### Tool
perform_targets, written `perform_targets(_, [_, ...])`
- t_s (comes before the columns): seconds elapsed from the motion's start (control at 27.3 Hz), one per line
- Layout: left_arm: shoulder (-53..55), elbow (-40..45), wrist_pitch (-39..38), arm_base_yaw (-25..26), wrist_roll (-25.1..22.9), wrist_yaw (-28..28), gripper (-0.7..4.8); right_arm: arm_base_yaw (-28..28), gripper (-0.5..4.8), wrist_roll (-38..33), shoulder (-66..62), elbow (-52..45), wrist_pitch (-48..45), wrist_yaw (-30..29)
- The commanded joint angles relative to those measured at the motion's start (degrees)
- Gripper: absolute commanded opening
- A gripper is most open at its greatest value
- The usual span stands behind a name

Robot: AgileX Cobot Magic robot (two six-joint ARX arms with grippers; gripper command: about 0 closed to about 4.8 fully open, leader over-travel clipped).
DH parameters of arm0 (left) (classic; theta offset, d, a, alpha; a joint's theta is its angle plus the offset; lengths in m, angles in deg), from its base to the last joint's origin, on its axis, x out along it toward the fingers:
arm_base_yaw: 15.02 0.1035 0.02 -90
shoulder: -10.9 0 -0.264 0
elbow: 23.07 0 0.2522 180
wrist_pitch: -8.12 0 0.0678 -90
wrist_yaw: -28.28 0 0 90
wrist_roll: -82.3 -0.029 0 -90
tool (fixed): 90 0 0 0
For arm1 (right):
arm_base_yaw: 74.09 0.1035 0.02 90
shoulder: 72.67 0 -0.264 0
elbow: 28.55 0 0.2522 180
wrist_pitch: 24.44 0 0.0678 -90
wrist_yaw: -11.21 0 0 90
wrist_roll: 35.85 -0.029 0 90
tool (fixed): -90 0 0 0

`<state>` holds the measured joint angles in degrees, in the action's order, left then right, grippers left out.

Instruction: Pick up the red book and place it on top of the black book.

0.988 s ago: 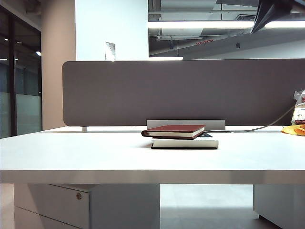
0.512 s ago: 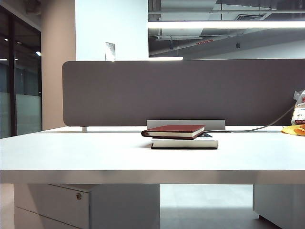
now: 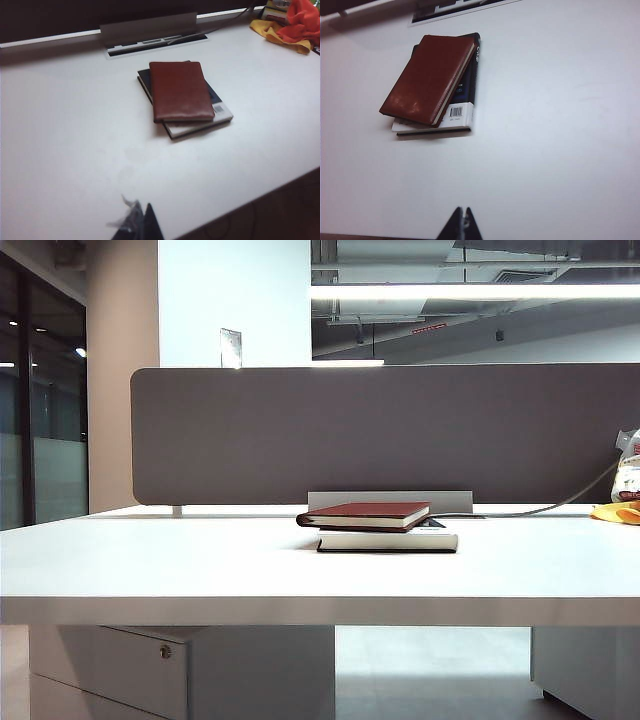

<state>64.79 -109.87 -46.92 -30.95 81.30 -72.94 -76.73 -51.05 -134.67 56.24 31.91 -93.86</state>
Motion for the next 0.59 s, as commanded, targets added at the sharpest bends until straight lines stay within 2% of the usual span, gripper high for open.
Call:
perform_targets(0.04, [-3.5, 4.5, 3.5, 0.0, 0.4, 2.1, -0.05, 0.0, -0.06, -1.3, 5.2, -8.4, -7.6, -0.2])
perform_targets(0.22, [-8.8, 11.0, 5.5, 0.0, 1.0, 3.7, -0.05, 0.0, -0.06, -3.9, 14.2, -22.5, -16.2, 0.0])
perform_targets(0.33, [-12.9, 15.8, 8.6, 0.0, 3.3, 3.7, -0.05, 0.0, -0.06, -5.9, 21.0, -31.1, -21.9, 0.2])
perform_targets(0.51, [-19.6, 25.5, 12.7, 0.0, 3.5, 3.7, -0.05, 0.1, -0.06, -5.8, 28.8, -38.0, -23.7, 2.7])
perform_targets(0.59, [-22.6, 30.5, 14.9, 0.0, 5.0, 3.7, -0.05, 0.1, -0.06, -5.8, 31.8, -40.8, -25.7, 2.8])
